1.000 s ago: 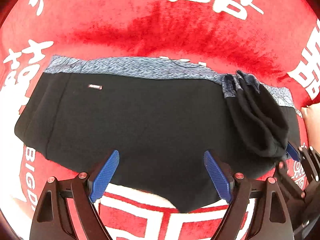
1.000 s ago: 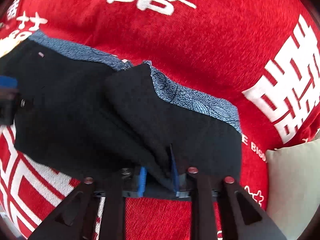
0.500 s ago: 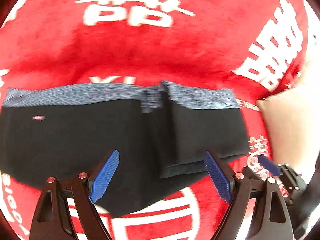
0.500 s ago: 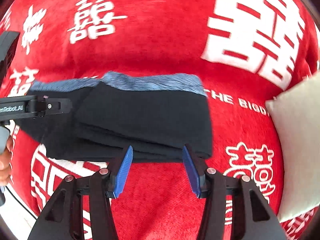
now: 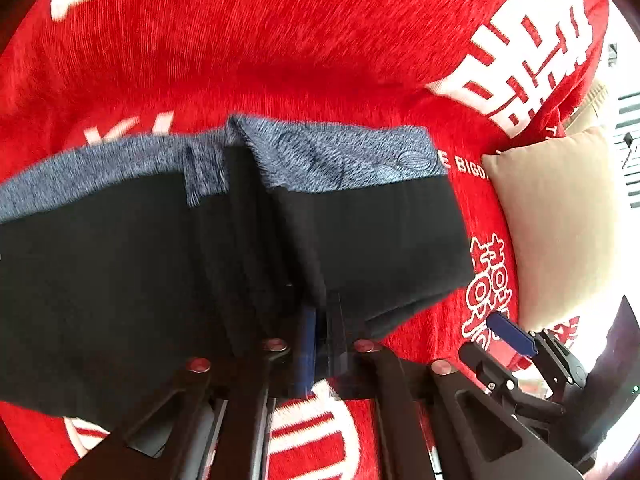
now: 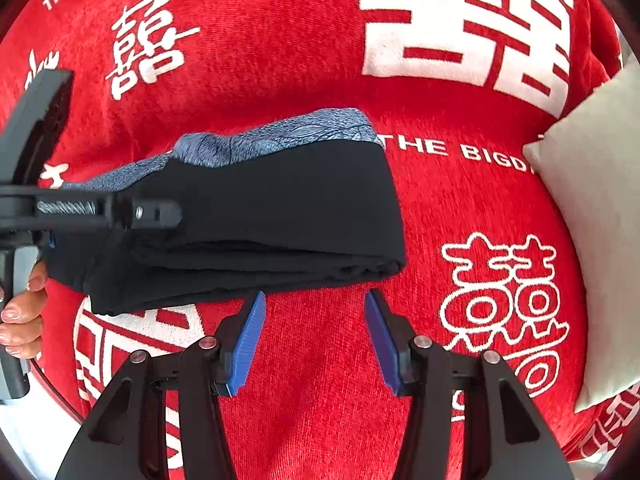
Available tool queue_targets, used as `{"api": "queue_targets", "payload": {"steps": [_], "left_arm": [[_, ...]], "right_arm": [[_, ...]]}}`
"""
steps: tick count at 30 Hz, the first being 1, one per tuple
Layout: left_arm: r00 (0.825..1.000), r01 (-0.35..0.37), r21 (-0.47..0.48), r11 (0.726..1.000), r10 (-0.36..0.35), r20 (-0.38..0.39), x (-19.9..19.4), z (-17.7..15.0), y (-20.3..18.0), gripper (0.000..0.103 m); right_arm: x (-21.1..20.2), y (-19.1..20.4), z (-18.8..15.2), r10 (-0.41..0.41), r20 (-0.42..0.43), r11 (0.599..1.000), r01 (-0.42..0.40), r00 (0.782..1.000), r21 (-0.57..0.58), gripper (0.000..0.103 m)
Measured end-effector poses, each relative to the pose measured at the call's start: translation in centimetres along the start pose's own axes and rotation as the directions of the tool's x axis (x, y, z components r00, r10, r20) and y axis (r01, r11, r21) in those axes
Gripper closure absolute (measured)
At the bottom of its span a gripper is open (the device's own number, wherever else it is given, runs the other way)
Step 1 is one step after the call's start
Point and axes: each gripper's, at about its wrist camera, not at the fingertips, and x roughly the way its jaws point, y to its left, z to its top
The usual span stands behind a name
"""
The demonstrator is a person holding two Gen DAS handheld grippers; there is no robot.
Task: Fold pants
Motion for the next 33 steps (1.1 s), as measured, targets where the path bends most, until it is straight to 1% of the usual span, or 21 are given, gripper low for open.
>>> {"api": "queue_targets", "payload": {"steps": [2, 4, 5, 6, 8, 9, 11, 14, 15, 16, 17, 18, 19, 20, 21, 25, 27, 28, 29, 31, 33], "left_arm": [[1.0, 0.007, 0.02, 1.0, -0.007, 0.022, -1.0, -0.4, -0.6, 0.098], [0.999, -0.036, 0.048, 0.998, 0.035, 0.031, -1.7, -1.2, -1.1, 0.098], [0.997, -0.069, 0.056, 0.996, 0.068, 0.026, -1.6, -1.7, -0.9, 0.098], [0.996, -0.085, 0.056, 0.995, 0.084, 0.017, -1.2, -2.1, -0.6, 0.098], [0.995, -0.104, 0.011, 0.995, 0.104, -0.011, 0.2, -2.8, 1.2, 0.098], [0.995, -0.096, -0.007, 0.995, 0.096, -0.011, 0.7, -3.0, 1.9, 0.098], [0.997, -0.069, -0.046, 0.997, 0.07, 0.014, 0.6, -3.2, 2.4, 0.097], [0.996, -0.08, -0.063, 0.995, 0.082, 0.031, -0.2, -3.4, 2.1, 0.097], [0.995, -0.093, -0.057, 0.994, 0.095, 0.034, -0.7, -3.5, 1.8, 0.089], [0.991, -0.13, -0.047, 0.99, 0.131, 0.037, -1.2, -3.5, 1.5, 0.078], [0.983, -0.175, -0.04, 0.984, 0.177, 0.054, -1.9, -3.6, 1.1, 0.044], [0.978, -0.187, -0.041, 0.981, 0.19, 0.08, -2.5, -3.6, 0.8, 0.024], [0.976, -0.185, -0.042, 0.982, 0.188, 0.109, -3.3, -3.5, 0.6, 0.024], [0.975, -0.181, -0.033, 0.983, 0.184, 0.123, -3.9, -3.3, 0.2, 0.024], [0.972, -0.196, -0.03, 0.98, 0.198, 0.128, -4.2, -2.9, -0.2, 0.024], [0.957, -0.244, 0.004, 0.97, 0.24, 0.163, -3.7, -1.2, -2.7, 0.024], [0.954, -0.251, 0.024, 0.968, 0.243, 0.175, -2.7, -0.2, -3.9, 0.024], [0.953, -0.251, 0.026, 0.968, 0.243, 0.18, -2.1, 0.4, -4.5, 0.024], [0.953, -0.25, 0.026, 0.968, 0.241, 0.182, -1.6, 0.9, -4.8, 0.024], [0.944, -0.28, 0.025, 0.96, 0.27, 0.188, -0.4, 1.7, -5.0, 0.024], [0.935, -0.318, 0.009, 0.948, 0.312, 0.169, 0.8, 2.1, -4.3, 0.024]], "right_arm": [[-0.3, -0.4, 0.1, 0.005, 0.0, 1.0, -0.005, 1.0, 0.014, 0.047], [-0.8, -0.8, 0.1, 0.009, 0.009, 1.0, -0.009, 1.0, 0.022, 0.047], [-1.0, -1.0, 0.1, 0.011, 0.01, 1.0, -0.011, 1.0, 0.023, 0.047], [-1.0, -1.1, 0.0, 0.01, 0.009, 1.0, -0.01, 1.0, 0.023, 0.047], [-0.7, -1.2, -0.1, 0.01, -0.005, 1.0, -0.01, 1.0, 0.022, 0.047], [-0.5, -1.3, -0.2, 0.012, -0.015, 1.0, -0.012, 1.0, 0.023, 0.047], [-0.2, -1.3, -0.5, 0.022, -0.031, 1.0, -0.022, 0.999, 0.022, 0.047], [-0.3, -1.5, -0.6, 0.045, -0.035, 0.999, -0.044, 0.998, 0.029, 0.047], [-0.3, -1.7, -0.5, 0.052, -0.036, 0.998, -0.05, 0.998, 0.035, 0.047], [-0.3, -2.0, -0.3, 0.059, -0.037, 0.997, -0.057, 0.998, 0.048, 0.047], [-0.3, -2.4, -0.1, 0.062, -0.033, 0.996, -0.06, 0.998, 0.06, 0.047], [-0.4, -2.9, 0.4, 0.069, -0.027, 0.995, -0.067, 0.997, 0.076, 0.047], [-0.3, -3.2, 0.9, 0.079, -0.022, 0.993, -0.076, 0.997, 0.088, 0.047], [-0.3, -3.5, 1.3, 0.086, -0.019, 0.992, -0.084, 0.996, 0.095, 0.046], [-0.2, -3.8, 1.9, 0.093, -0.016, 0.99, -0.091, 0.996, 0.106, 0.046], [0.6, -5.2, 4.8, 0.118, 0.002, 0.981, -0.117, 0.993, 0.156, 0.046], [1.5, -5.9, 6.4, 0.142, 0.005, 0.972, -0.14, 0.99, 0.188, 0.053], [2.2, -6.3, 7.5, 0.161, 0.004, 0.964, -0.158, 0.987, 0.214, 0.064], [2.8, -6.6, 8.3, 0.174, -0.001, 0.959, -0.169, 0.985, 0.23, 0.069], [4.1, -6.9, 9.8, 0.183, -0.014, 0.952, -0.174, 0.983, 0.252, 0.07], [5.3, -6.8, 11.4, 0.192, -0.018, 0.949, -0.181, 0.981, 0.256, 0.07]]}}
